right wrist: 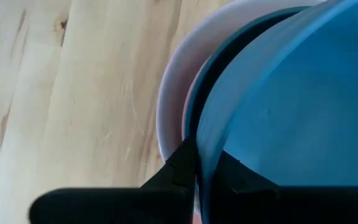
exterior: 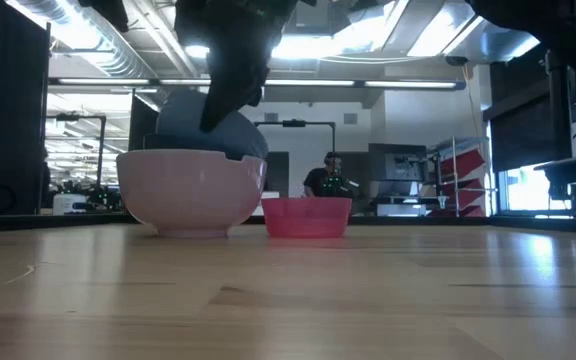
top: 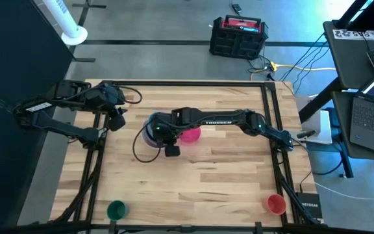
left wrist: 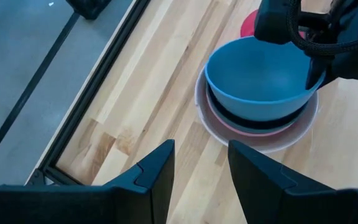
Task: Nest bowls inside each other
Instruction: Stack the blue bowl on top of the dark blue bowl, then stack the light pink bowl on top of the blue bowl
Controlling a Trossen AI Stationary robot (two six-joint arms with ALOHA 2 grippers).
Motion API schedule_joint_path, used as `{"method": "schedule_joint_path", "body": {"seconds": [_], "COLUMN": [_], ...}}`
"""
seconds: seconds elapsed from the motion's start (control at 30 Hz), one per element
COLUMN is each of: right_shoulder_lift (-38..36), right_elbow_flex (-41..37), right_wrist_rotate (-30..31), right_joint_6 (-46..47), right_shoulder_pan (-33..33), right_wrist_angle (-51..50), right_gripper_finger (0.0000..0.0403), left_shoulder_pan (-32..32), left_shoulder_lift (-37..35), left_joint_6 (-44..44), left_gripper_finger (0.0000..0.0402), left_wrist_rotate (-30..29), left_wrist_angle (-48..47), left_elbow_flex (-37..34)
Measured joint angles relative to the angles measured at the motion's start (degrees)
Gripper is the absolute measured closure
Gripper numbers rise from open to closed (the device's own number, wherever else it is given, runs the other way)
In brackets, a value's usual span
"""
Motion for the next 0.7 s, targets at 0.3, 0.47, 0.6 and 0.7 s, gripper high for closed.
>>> {"method": "schedule_joint_path", "body": {"seconds": [0.3,0.47,0.6,0.7], "right_shoulder_lift": [0.0,0.0,-0.7,-1.9], "right_elbow_flex": [0.0,0.2,1.0,1.0], "right_wrist_rotate": [-4.3,-5.1,-3.7,0.3], "right_joint_6": [1.2,1.2,1.1,-0.5], "right_shoulder_pan": [0.2,0.7,0.7,0.3], "right_wrist_angle": [0.4,1.7,3.0,3.0], "right_gripper_finger": [0.0353,0.0296,0.0253,0.0227], "left_shoulder_pan": [0.0,0.0,0.0,0.0], "left_shoulder_lift": [0.0,0.0,0.0,0.0], "left_joint_6": [-0.1,-0.2,-0.2,-0.2], "left_gripper_finger": [0.0267,0.0267,0.0267,0.0267], "left_wrist_rotate": [0.0,0.0,0.0,0.0], "left_wrist_angle": [0.0,0.1,0.1,0.0], "left_elbow_flex": [0.0,0.0,0.0,0.0]}}
